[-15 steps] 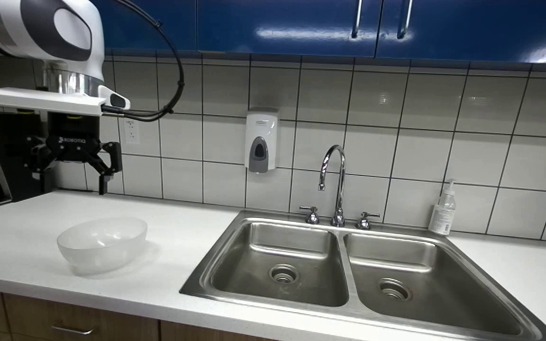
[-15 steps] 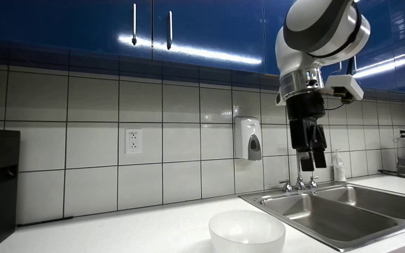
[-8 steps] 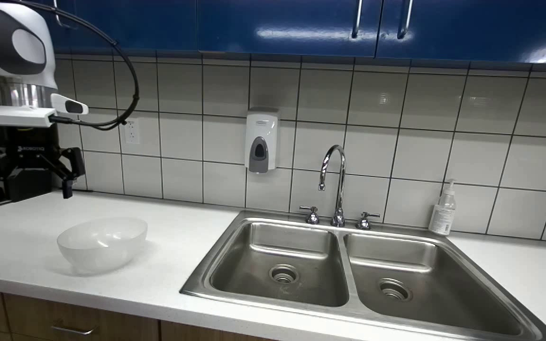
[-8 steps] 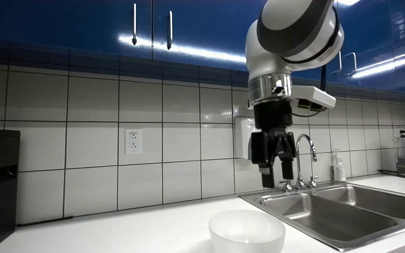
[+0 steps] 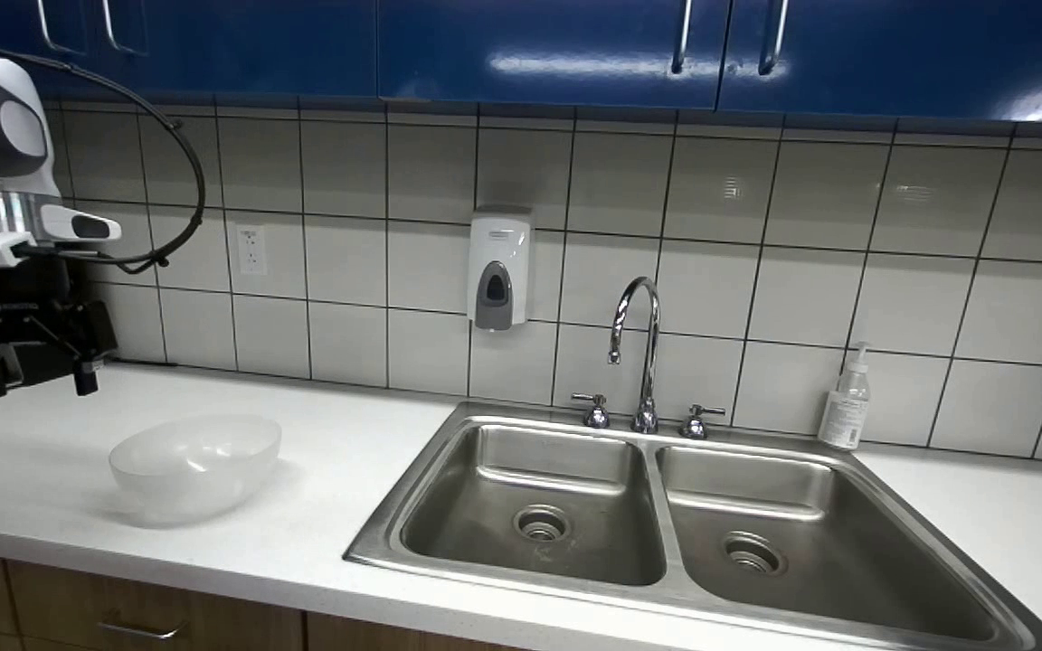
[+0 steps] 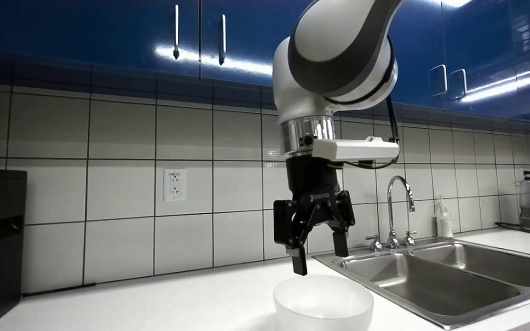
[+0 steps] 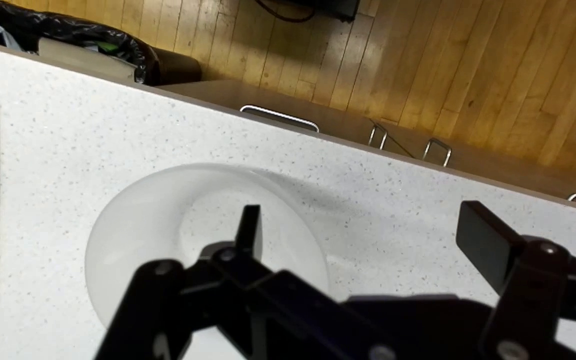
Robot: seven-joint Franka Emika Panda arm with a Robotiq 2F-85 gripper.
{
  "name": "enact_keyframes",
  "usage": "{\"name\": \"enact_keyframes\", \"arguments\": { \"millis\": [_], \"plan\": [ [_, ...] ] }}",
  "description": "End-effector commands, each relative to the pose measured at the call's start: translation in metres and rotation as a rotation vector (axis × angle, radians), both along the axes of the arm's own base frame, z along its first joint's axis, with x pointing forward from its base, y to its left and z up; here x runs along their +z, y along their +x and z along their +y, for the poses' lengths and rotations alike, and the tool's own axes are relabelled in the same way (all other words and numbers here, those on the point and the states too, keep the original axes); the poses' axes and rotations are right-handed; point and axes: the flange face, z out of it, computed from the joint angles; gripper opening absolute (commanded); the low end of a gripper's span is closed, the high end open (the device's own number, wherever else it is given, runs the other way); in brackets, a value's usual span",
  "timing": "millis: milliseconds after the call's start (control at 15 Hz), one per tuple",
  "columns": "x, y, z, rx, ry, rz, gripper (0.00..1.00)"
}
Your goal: Put the plastic bowl inside the left sink
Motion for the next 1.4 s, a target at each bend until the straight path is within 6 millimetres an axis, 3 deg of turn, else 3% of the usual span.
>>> {"name": "enact_keyframes", "arguments": {
  "millis": [0, 600, 933, 1333],
  "plan": [
    [-0.01, 0.027, 0.017, -0.059, -0.017, -0.002, 1.0],
    [-0.053, 0.062, 0.024, -0.099, -0.077, 0.032, 1.0],
    [-0.081, 0.075, 0.019, -0.101, -0.089, 0.065, 1.0],
    [-0.099, 0.085, 0.022, -0.107, -0.083, 0.082, 1.0]
  ]
}}
